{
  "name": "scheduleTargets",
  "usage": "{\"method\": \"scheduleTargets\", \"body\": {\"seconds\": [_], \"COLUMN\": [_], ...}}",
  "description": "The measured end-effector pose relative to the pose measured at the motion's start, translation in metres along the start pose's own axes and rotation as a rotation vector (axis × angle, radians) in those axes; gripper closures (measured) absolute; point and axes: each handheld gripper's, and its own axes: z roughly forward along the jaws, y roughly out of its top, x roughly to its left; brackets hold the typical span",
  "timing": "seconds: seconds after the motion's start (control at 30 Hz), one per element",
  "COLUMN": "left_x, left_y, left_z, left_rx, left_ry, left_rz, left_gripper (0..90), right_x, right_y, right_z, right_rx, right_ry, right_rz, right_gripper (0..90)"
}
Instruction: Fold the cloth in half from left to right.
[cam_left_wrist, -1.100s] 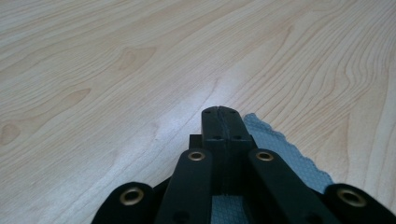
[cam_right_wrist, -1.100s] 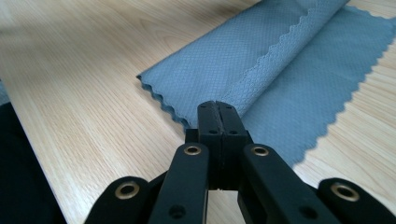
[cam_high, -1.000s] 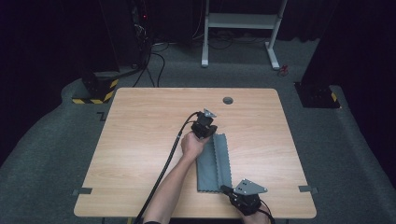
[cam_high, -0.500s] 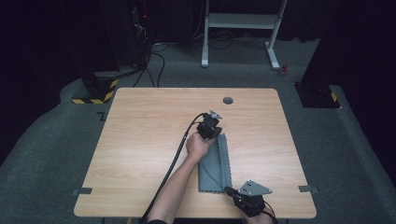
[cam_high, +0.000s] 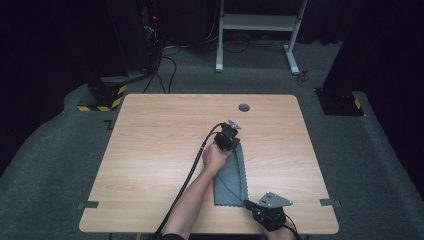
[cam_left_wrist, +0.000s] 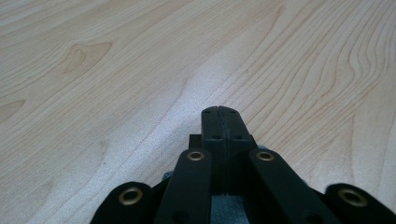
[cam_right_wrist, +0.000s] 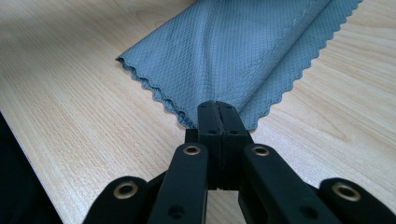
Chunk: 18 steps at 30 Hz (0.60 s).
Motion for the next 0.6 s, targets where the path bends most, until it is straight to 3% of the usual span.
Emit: {"method": "scheduleTargets", "body": {"seconds": [0.17,0.3,0.4,0.6], "left_x": [-0.001,0.001,0.002,0.010], "left_y": [-0.001,-0.001,-0.003,-0.013], "left_z": [0.002,0.000,-0.010,-0.045], "left_rx": [-0.005,-0.018,-0.044,-0.086], "left_ry": [0.015,0.018,0.033,0.062], "left_rz": [-0.002,-0.014,-0.017,-0.033], "left_gripper": [88.2,74.2,65.4,52.7], "right_x": [-0.002,-0.006,-0.009,-0.024], "right_y": [-0.002,-0.004,-0.006,0.002], "right_z": [-0.001,-0.002,-0.004,-0.017], "right_rx": [0.003,0.012,0.005,-0.040], "right_ry": [-0.001,0.004,-0.006,-0.032], "right_rz": [0.021,0.036,0.043,0.060], "right_gripper": [89.3,82.7,79.8,79.3]}}
